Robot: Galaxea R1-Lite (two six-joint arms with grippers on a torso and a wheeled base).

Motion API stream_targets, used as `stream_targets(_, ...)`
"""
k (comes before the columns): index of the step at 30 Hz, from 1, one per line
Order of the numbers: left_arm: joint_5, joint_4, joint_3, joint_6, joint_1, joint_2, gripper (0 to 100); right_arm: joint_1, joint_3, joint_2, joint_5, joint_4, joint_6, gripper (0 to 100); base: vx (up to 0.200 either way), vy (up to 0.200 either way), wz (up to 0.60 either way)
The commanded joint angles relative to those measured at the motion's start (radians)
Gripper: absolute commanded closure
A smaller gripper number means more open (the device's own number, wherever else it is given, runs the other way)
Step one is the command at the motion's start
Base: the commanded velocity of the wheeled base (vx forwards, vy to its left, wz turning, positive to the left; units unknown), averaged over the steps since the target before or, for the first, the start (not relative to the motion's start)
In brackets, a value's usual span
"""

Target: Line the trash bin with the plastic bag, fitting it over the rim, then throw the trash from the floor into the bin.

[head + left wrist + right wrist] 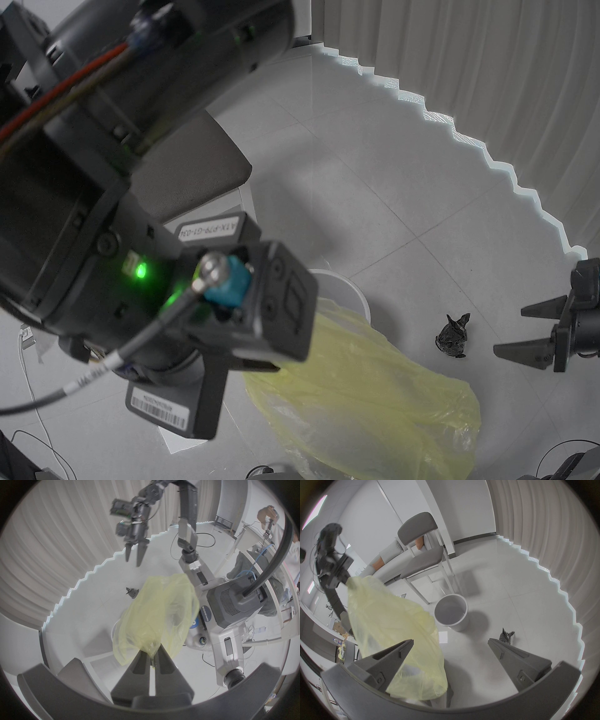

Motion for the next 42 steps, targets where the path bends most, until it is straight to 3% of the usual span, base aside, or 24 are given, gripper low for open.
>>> stream_targets(1,0.001,-0.011,0.000,0.003,0.092,0.016,100,0.006,0.042,-0.171,0.001,0.086,-0.011,0,0.000,0.000,0.00)
stream_targets(6,0.001,-0.025,0.000,0.003,0.155,0.048,100,0.060,0.096,-0.246,0.001,0.120,-0.020,0,0.000,0.000,0.00)
stream_targets(15,0.001,-0.037,0.000,0.003,0.201,0.056,100,0.103,0.213,-0.256,-0.002,0.110,-0.066,0,0.000,0.000,0.00)
stream_targets(21,0.001,-0.046,0.000,0.003,0.210,0.051,100,0.109,0.242,-0.250,-0.001,0.109,-0.095,0,0.000,0.000,0.00)
stream_targets(24,-0.002,-0.045,0.000,-0.002,0.253,0.043,100,0.110,0.246,-0.252,-0.001,0.109,-0.097,0,0.000,0.000,0.00)
stream_targets(26,-0.004,-0.037,0.000,-0.039,0.307,0.031,100,0.109,0.249,-0.255,-0.001,0.109,-0.095,0,0.000,0.000,0.00)
stream_targets(27,-0.005,-0.009,0.000,-0.114,0.341,0.016,100,0.109,0.249,-0.255,-0.001,0.109,-0.095,0,0.000,0.000,0.00)
stream_targets(34,-0.080,0.118,0.000,-0.453,0.387,0.007,100,0.107,0.249,-0.247,-0.013,0.109,-0.095,0,0.000,0.000,0.00)
stream_targets(36,-0.134,0.242,0.000,-0.502,0.387,-0.003,100,0.109,0.249,-0.238,-0.033,0.109,-0.097,0,0.000,0.000,0.00)
stream_targets(38,-0.145,0.265,0.000,-0.520,0.387,-0.018,100,0.112,0.249,-0.230,-0.045,0.109,-0.097,0,0.000,0.000,0.00)
stream_targets(42,-0.148,0.116,0.000,-0.536,0.420,-0.165,100,0.129,0.246,-0.206,-0.073,0.109,-0.097,0,0.000,0.000,0.00)
